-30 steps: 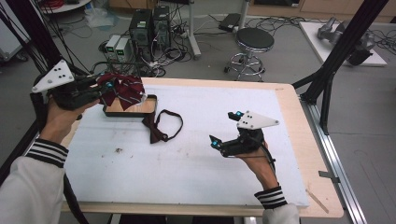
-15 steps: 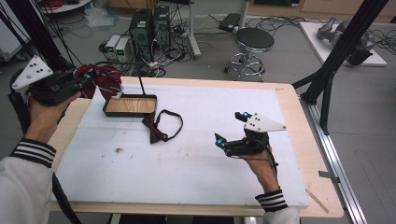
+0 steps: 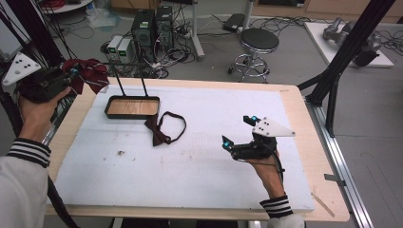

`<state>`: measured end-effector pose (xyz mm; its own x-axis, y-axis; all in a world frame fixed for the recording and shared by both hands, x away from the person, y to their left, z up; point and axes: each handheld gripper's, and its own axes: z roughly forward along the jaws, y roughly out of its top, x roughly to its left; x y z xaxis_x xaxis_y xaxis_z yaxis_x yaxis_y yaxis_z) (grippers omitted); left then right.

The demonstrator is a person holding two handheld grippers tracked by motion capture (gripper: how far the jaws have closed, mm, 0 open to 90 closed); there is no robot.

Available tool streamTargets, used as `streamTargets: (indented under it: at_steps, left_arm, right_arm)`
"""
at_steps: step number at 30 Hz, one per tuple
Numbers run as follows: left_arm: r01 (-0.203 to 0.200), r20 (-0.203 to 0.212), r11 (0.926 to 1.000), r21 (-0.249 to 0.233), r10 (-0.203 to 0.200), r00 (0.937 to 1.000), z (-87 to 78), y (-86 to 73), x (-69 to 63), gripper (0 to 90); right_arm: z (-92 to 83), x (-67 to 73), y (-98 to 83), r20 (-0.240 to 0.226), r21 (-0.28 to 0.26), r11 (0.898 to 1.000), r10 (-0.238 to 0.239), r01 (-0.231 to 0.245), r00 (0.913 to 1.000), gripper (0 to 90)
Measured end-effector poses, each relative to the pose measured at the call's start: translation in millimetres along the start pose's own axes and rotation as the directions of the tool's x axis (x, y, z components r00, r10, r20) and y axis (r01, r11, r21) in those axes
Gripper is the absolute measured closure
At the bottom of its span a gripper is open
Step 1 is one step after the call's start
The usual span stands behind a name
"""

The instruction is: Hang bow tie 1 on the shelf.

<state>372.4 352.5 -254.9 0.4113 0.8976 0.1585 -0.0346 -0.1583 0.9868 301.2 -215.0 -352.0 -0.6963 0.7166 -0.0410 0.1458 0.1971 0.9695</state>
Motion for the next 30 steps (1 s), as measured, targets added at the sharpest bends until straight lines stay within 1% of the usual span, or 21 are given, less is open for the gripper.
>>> streamTargets:
  at_steps: [2,5,7,8,10,15,18,22,25,26,30]
  left_arm:
    - [-0.003,-0.016,1.0000,-0.003,0.003,0.9999,1.3,0.4,1.7,80.8]
    - [0.003,-0.032,1.0000,-0.004,-0.003,0.9995,3.5,0.8,3.5,80.8]
    - [0.007,-0.047,1.0000,-0.003,-0.007,0.9988,5.2,0.4,5.5,80.8]
    - [0.006,-0.054,1.0000,-0.001,-0.007,0.9985,6.3,0.0,6.5,80.8]
    - [0.005,-0.061,0.9999,0.009,-0.004,0.9982,8.6,-1.0,9.0,80.8]
    - [0.009,-0.084,0.9999,0.012,-0.008,0.9964,14.5,-3.5,14.0,80.8]
    - [0.016,-0.100,0.9998,0.014,-0.014,0.9949,18.6,-5.0,16.3,80.8]
    - [0.010,-0.117,0.9997,0.023,-0.007,0.9931,24.6,-7.6,18.0,80.8]
    - [0.018,-0.127,0.9993,0.032,-0.013,0.9918,29.3,-10.5,18.3,80.8]
    - [0.019,-0.130,0.9992,0.035,-0.014,0.9914,30.9,-11.4,18.5,80.7]
    - [0.025,-0.145,0.9988,0.043,-0.018,0.9893,37.0,-15.5,20.0,80.8]
  right_arm:
    - [-2.2,0.3,-2.8,0.011,-0.007,1.000,0.007,-0.007,0.9999,0.8]
    - [-5.3,0.2,-6.4,0.025,-0.013,1.000,0.008,-0.007,0.9997,0.8]
    - [-7.3,0.3,-8.9,0.029,-0.018,1.000,0.021,-0.020,0.9994,0.8]
    - [-8.3,0.1,-10.4,0.035,-0.022,1.000,0.020,-0.020,0.9992,0.8]
    - [-10.5,0.2,-13.3,0.041,-0.027,0.999,0.025,-0.024,0.9988,0.8]
    - [-16.2,0.2,-21.1,0.063,-0.049,0.998,0.036,-0.033,0.9974,0.8]
    - [-18.6,-0.2,-24.8,0.061,-0.048,0.998,0.046,-0.043,0.9971,0.8]
    - [-21.1,-1.1,-30.1,0.069,-0.047,0.998,0.051,-0.048,0.9963,0.8]
    - [-22.8,-0.6,-33.0,0.081,-0.047,0.998,0.052,-0.048,0.9953,0.8]
    - [-23.2,-0.8,-33.9,0.084,-0.053,0.998,0.048,-0.044,0.9953,0.8]
    - [-25.5,-0.2,-37.8,0.089,-0.063,0.996,0.061,-0.056,0.9942,0.8]
